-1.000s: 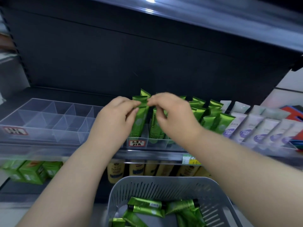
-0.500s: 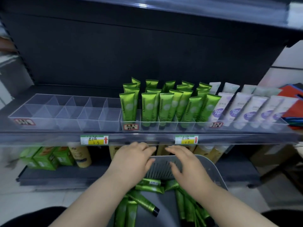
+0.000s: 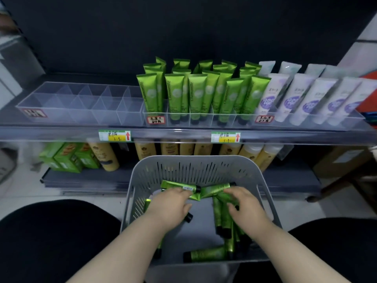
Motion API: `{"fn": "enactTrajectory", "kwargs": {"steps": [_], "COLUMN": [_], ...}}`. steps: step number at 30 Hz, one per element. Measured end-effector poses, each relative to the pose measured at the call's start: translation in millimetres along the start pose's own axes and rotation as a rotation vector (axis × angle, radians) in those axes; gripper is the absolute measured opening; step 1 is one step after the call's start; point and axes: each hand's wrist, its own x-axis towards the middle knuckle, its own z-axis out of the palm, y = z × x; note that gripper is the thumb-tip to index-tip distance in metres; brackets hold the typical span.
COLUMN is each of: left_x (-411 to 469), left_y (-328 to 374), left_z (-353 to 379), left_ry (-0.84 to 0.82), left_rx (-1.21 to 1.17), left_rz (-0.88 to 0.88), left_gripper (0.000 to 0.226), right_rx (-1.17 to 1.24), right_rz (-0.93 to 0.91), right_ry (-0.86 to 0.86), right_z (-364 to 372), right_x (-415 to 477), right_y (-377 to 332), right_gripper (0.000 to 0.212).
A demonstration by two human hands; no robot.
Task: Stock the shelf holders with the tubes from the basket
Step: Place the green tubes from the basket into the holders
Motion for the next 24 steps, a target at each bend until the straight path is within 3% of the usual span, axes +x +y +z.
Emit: {"fn": "enactTrajectory", "kwargs": {"steps": [4,7,11,14,19,24], "left_x": [-0.4,-2.0,-0.5,3.4,5.3,10.9], "left_y": [0.7,-1.7,-6.2,-11.2,-18.6,-20.8], "left_z": [28.7,41.3,50.6,57.2,73.7,80.8], "left_ry": [-0.235,-0.354,-0.416,-0.467,-0.621,-0.621], "left_rx": [0.050,0.080,0.088,0.067,-0.037,-0.123], "left_rz": [-0.086,-0.126,-0.169,-0.230,-0.351,-0.477], "left_gripper": [0.043,0.044,0.046,0.044,0.047,0.052], "right_rx": [-0.081,-0.160,-0.174,-0.168,-0.163,-0.139], "right_rz": [0.213,0.257,0.220,0.291,0.369,0.414], "right_ry": [-0.188,-0.336,-0.283,-0.273,-0.310,-0.248], "right_z": [19.1,31.1,39.9,43.1,55.1,61.0], "right_x": [-3.3,6.6,23.6,36.8,49.7,61.7], "right_y": [31.5,32.6,34.6,43.2,57.5,63.2], "right_gripper": [0.039,0.042,0.053,0.055,0.050,0.047]}}
